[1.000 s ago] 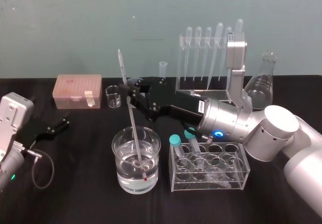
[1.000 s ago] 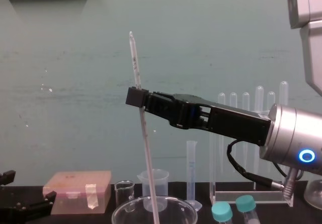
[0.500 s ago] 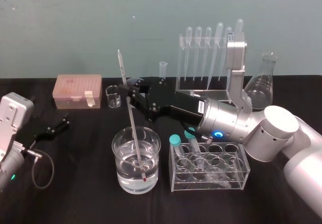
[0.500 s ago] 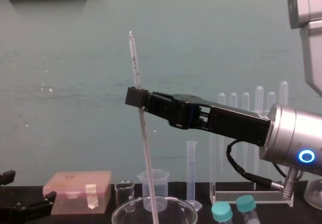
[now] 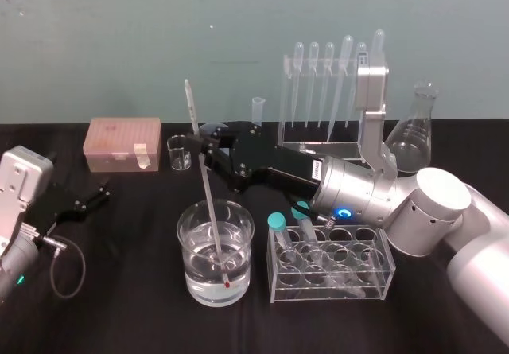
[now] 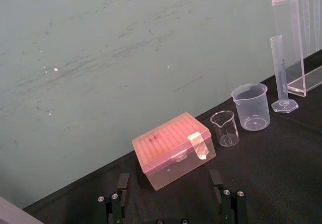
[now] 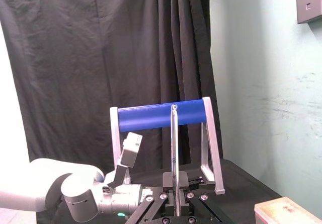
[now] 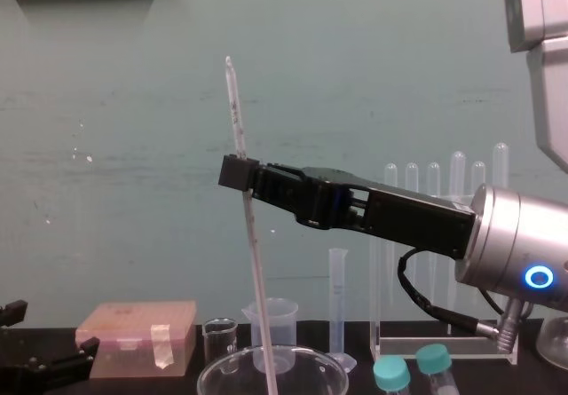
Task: Hold the thermometer with one hand and immerse one end into the beaker, then reinsert it into the test tube rack.
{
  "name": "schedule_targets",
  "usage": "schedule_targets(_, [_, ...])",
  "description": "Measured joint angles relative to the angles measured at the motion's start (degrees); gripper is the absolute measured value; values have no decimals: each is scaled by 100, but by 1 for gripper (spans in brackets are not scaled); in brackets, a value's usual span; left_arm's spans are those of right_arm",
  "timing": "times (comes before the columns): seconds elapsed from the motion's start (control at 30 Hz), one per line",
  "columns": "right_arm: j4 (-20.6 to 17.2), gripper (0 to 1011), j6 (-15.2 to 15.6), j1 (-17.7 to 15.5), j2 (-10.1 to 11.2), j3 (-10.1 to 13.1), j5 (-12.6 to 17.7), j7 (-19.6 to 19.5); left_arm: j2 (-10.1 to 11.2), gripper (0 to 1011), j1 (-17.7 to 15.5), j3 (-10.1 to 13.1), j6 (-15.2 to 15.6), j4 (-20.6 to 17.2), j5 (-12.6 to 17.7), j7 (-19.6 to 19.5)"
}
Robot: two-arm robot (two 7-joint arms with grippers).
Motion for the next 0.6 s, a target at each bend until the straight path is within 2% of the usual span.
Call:
schedule_targets(0.3, [-46, 57, 18, 20, 5, 33, 45, -3, 0, 1008, 0, 0, 0, 0, 0, 0])
schedule_targets(0.53, [-433, 57, 185, 235, 83, 329, 507, 90, 0, 1008, 0, 0, 0, 0, 0, 0])
schedule_targets(0.6, [-623, 57, 241, 335, 139, 497, 729, 111, 0, 1008, 0, 0, 0, 0, 0, 0])
